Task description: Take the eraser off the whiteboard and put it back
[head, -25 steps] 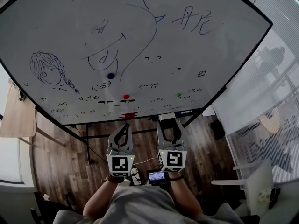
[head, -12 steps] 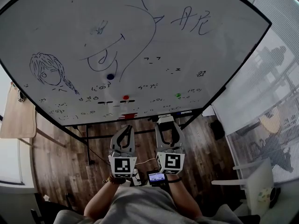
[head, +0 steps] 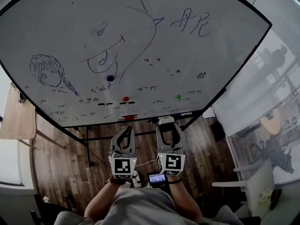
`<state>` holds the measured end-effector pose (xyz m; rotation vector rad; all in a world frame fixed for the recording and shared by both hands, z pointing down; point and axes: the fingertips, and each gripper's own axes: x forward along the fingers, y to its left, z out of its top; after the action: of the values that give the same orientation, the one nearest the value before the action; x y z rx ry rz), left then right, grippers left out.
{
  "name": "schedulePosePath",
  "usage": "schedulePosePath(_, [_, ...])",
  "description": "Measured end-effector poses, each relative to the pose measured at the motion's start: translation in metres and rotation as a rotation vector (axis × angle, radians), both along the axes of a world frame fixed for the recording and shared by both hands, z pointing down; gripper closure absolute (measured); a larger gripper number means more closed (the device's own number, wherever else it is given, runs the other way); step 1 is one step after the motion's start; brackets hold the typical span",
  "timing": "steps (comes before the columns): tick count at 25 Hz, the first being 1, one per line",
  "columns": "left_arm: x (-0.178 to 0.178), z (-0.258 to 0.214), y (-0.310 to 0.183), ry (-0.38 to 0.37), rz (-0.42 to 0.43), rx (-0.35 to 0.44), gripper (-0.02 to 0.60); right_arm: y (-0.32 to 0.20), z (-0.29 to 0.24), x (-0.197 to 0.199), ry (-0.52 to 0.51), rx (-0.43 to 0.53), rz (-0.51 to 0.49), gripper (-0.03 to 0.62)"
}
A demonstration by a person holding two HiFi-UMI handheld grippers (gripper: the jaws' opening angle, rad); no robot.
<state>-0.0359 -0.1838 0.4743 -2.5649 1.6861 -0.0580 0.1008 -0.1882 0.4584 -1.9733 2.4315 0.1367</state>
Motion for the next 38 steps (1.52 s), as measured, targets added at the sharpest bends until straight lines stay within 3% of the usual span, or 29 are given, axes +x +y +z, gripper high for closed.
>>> schedulePosePath(19, [-0.005, 0.0, -0.005, 0.002, -0.017, 0.0, 0.574, -0.02, -0.006, 0.006, 0.014, 0.018, -0.006, 0.359])
schedulePosePath(38, [-0.011, 0.008, -0.01, -0.014, -0.038, -0.02, 0.574, -0.102, -0.002, 0.022, 0.05, 0.016, 0.002, 0.359])
